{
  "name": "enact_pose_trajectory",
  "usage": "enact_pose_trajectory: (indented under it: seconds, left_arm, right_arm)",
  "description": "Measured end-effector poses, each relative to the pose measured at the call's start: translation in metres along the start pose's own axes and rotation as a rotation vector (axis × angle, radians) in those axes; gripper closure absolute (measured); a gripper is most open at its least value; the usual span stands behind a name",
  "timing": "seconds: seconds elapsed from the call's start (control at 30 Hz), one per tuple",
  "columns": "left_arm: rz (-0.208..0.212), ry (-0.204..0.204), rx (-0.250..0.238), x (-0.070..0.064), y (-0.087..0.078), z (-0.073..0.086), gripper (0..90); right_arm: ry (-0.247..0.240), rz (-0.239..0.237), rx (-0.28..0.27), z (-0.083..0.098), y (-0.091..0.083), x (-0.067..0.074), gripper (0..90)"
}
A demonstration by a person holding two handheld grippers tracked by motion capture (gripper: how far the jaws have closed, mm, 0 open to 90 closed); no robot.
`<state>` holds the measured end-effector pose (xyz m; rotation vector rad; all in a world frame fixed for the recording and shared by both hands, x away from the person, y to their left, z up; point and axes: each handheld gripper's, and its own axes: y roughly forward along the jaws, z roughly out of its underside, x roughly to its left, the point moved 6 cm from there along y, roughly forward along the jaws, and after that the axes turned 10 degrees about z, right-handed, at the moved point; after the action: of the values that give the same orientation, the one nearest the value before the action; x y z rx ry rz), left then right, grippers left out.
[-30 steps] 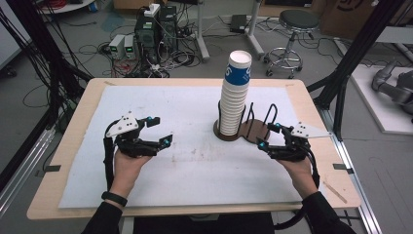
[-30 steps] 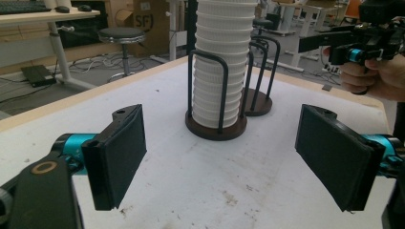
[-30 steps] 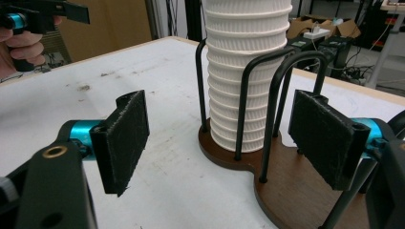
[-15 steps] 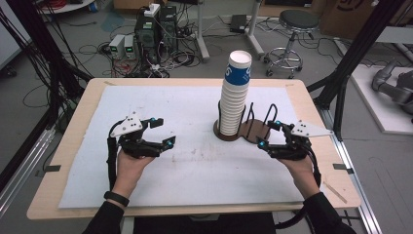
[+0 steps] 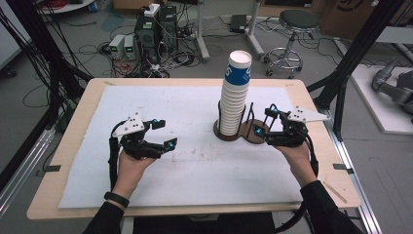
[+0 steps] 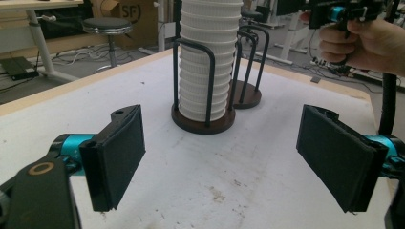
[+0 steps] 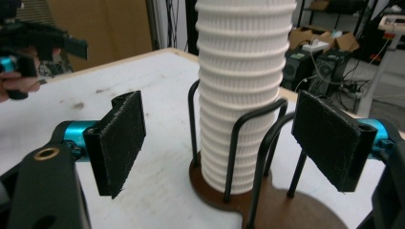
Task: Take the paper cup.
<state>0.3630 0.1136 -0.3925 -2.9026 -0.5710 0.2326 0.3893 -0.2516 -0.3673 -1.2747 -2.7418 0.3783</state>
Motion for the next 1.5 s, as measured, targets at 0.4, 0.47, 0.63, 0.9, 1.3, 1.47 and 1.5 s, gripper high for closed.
enact_pose_trajectory:
  seconds: [0.4, 0.47, 0.63, 0.9, 1.3, 1.47, 1.5]
  left_arm:
    - [0.012, -0.018, 0.013, -0.001, 0.001, 0.003, 16.6]
    - [0.013, -0.018, 0.015, -0.001, 0.001, 0.004, 16.6]
    - [0.017, -0.025, 0.015, -0.002, 0.001, 0.005, 16.7]
    - [0.024, -0.032, 0.016, -0.003, -0.001, 0.007, 16.7]
    - [0.034, -0.037, 0.025, -0.003, 0.0, 0.008, 16.7]
    - [0.036, -0.037, 0.028, -0.004, 0.0, 0.008, 16.7]
    - [0.038, -0.037, 0.028, -0.004, 0.001, 0.008, 16.7]
  right_arm:
    - [0.004, 0.012, -0.03, -0.025, 0.021, -0.01, 17.1]
    - [0.003, 0.018, -0.029, -0.028, 0.026, -0.01, 16.1]
    - [-0.005, 0.019, -0.021, -0.035, 0.038, -0.011, 16.1]
    - [-0.001, 0.023, -0.011, -0.042, 0.056, -0.014, 15.9]
    - [0.015, 0.009, 0.029, -0.05, 0.077, -0.014, 14.9]
    - [0.012, -0.009, 0.044, -0.05, 0.082, -0.012, 14.8]
    - [0.01, -0.005, 0.046, -0.05, 0.083, -0.012, 14.8]
